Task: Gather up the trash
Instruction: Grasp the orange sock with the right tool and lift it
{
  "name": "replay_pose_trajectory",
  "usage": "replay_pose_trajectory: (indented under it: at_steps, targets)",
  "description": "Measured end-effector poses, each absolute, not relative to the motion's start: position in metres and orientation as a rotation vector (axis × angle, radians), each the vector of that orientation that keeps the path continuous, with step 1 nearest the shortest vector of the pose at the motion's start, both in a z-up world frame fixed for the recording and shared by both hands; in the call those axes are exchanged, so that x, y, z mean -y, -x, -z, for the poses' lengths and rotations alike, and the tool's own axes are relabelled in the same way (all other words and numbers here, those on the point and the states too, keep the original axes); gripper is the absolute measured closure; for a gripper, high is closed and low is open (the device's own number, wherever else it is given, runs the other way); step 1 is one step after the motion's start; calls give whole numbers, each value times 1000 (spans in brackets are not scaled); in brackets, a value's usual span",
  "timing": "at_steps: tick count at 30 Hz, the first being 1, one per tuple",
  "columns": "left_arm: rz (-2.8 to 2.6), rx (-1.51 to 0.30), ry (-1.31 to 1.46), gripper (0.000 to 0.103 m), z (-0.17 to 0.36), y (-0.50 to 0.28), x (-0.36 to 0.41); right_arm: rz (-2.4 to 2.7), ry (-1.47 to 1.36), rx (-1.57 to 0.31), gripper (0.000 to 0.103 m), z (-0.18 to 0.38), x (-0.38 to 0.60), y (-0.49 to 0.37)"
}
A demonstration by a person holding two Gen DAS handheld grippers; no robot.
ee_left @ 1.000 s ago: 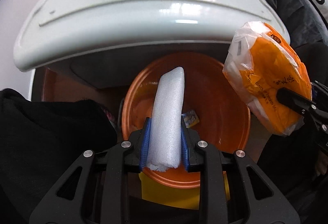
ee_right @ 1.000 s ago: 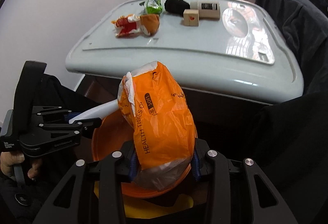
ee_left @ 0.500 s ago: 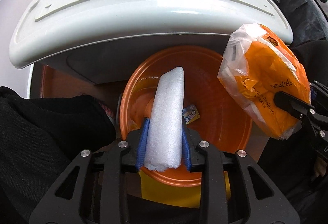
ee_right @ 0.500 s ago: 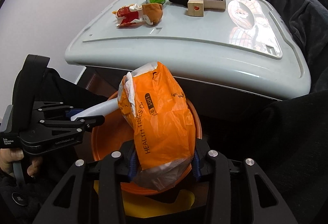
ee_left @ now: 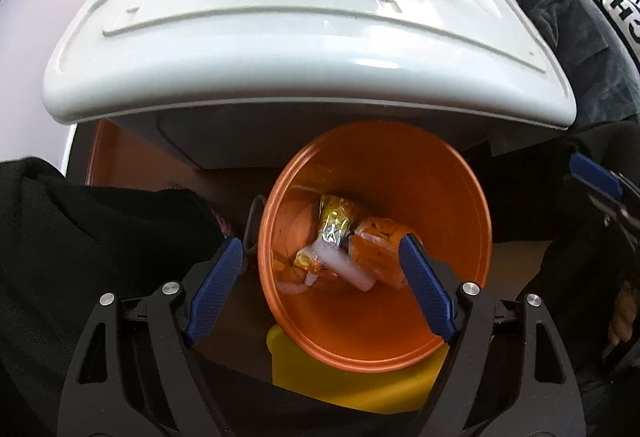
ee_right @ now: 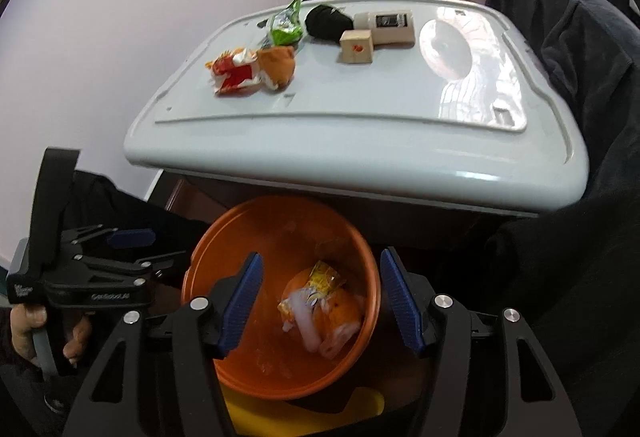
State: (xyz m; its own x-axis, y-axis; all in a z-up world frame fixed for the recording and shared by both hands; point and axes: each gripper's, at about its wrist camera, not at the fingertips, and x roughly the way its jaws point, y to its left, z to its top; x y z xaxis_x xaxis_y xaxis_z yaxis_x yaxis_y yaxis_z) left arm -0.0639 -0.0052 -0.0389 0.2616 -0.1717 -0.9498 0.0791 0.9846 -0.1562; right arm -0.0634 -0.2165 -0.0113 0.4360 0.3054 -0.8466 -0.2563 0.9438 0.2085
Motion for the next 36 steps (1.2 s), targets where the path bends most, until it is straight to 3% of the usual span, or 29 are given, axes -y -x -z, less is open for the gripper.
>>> replay_pose_trajectory:
  at_steps: [12, 26, 29, 31, 33, 36]
  targets:
    - [137, -1099, 145, 24, -4, 24, -14, -350, -8, -900, 43, -27, 184, -28]
    - [103, -1082, 271, 24, 19, 18, -45, -400, 92, -938, 45, 21, 103, -113]
    - [105, -1079, 284, 24, 20, 19, -46, -402, 64, -963, 53, 30, 100, -128]
    - [105, -1078, 285, 24, 20, 19, -47, -426, 37, -980, 70, 35, 100, -135]
    - [105, -1079, 288, 24, 20, 19, -48, -435, 37, -976, 78, 35, 98, -136]
    - [102, -1078, 297, 24, 20, 20, -49, -428, 29, -977, 79, 27, 104, -129]
